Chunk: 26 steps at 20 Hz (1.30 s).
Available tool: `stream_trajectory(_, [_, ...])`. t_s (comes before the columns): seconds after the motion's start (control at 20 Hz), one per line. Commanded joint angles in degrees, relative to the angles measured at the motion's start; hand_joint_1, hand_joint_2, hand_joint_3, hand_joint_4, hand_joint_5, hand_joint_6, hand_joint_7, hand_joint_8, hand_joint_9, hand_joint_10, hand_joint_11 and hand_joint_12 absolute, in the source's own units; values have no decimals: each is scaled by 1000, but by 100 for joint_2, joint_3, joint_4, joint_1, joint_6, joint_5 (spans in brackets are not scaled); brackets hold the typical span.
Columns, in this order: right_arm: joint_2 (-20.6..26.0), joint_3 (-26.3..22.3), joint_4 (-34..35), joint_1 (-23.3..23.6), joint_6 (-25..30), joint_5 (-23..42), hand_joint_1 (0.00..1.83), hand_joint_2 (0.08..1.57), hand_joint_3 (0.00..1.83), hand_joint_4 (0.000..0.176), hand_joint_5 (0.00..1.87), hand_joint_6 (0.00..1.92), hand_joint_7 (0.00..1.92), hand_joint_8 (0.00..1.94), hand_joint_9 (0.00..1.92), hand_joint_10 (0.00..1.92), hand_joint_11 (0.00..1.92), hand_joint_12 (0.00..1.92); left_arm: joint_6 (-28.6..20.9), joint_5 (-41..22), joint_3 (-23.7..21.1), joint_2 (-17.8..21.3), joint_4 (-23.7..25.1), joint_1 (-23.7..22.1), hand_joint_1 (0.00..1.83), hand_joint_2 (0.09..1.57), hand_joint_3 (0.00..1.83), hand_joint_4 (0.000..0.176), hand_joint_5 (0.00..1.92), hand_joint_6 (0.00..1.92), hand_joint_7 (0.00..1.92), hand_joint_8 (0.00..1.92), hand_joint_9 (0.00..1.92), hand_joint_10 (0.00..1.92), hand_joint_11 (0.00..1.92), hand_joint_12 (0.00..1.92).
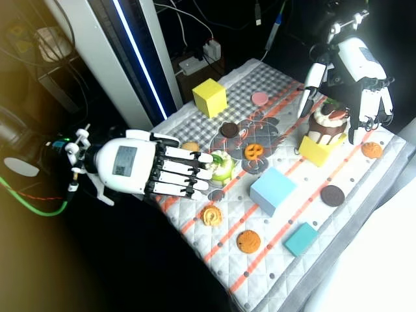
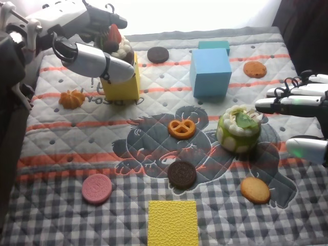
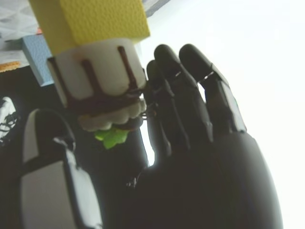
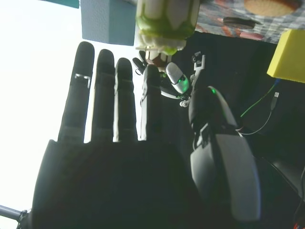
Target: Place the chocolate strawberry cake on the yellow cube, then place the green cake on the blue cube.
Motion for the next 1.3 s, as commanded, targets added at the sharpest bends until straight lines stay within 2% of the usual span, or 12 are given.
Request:
stream_trajectory(0.0, [-11, 21, 108, 17, 49, 679, 204, 1348, 0, 107, 387, 4, 361, 3, 425, 5, 226, 718, -23, -605, -11, 64, 32, -17, 783, 841, 0, 53, 482, 0, 624, 0, 647, 221, 165, 1350])
stream_trajectory(0.05, [-11, 21, 108, 16, 49, 679, 203, 1352, 1, 109, 388, 3, 364, 3, 426, 4, 225, 717, -23, -606, -18, 70, 24, -10, 785, 833, 1, 46, 473, 0, 600, 0, 651, 175, 160, 1343])
stream_trajectory(0.2, [-11, 22, 110, 16, 49, 679, 199, 1352, 0, 106, 377, 0, 343, 0, 404, 0, 191, 718, -23, -686, -82, 131, -16, 45, 717, 812, 0, 96, 311, 0, 366, 0, 395, 13, 10, 1157])
stream_trajectory(0.35, [-11, 16, 111, 15, 50, 679, 204, 1350, 0, 113, 379, 1, 355, 5, 408, 2, 185, 722, -23, -978, -247, 258, -114, 136, 686, 805, 0, 170, 61, 0, 61, 4, 91, 1, 0, 618])
stream_trajectory(0.4, [-11, 14, 111, 15, 50, 679, 213, 1355, 1, 109, 380, 1, 358, 5, 412, 3, 192, 728, -23, -1074, -325, 314, -115, 171, 685, 807, 1, 175, 11, 0, 11, 0, 17, 0, 0, 425])
stream_trajectory(0.6, [-11, 13, 116, 16, 50, 679, 225, 1350, 0, 118, 371, 1, 347, 0, 411, 0, 183, 742, -21, -1609, -771, 651, -110, 398, 589, 820, 1, 176, 0, 0, 0, 0, 0, 0, 0, 18])
stream_trajectory(0.8, [-45, 23, 121, 123, 49, 682, 218, 1317, 0, 96, 379, 1, 323, 0, 370, 0, 150, 722, -36, -2796, -1746, 1378, -47, 1096, 608, 817, 0, 176, 0, 0, 0, 0, 0, 0, 3, 1])
stream_trajectory(0.85, [-77, 42, 121, 165, 49, 682, 257, 1284, 0, 111, 356, 0, 302, 0, 355, 0, 133, 742, -83, -3145, -1993, 1537, -13, 1349, 651, 814, 0, 176, 0, 0, 0, 0, 0, 0, 0, 0])
stream_trajectory(0.95, [-142, 84, 119, 270, 49, 681, 385, 1228, 0, 103, 349, 0, 311, 0, 373, 2, 132, 812, -152, -3874, -2460, 1770, 6, 1850, 568, 814, 0, 176, 0, 0, 0, 0, 0, 0, 0, 0])
stream_trajectory(1.1, [-234, 160, 109, 411, 49, 677, 535, 1168, 0, 78, 362, 2, 350, 9, 395, 9, 119, 820, -439, -4608, -2921, 2010, 81, 2494, 595, 825, 4, 145, 0, 0, 0, 0, 0, 0, 0, 0])
stream_trajectory(1.2, [-318, 225, 24, 578, 49, 510, 738, 1122, 0, 100, 352, 1, 368, 5, 433, 11, 116, 875, -868, -4908, -3094, 2122, 169, 2866, 649, 828, 4, 175, 0, 0, 0, 0, 0, 0, 0, 0])
stream_trajectory(1.25, [-391, 282, -89, 718, 49, 333, 759, 1100, 0, 146, 332, 0, 363, 2, 421, 4, 112, 879, -1041, -5072, -3177, 2176, 179, 3064, 650, 823, 1, 174, 0, 0, 0, 0, 0, 0, 0, 0])
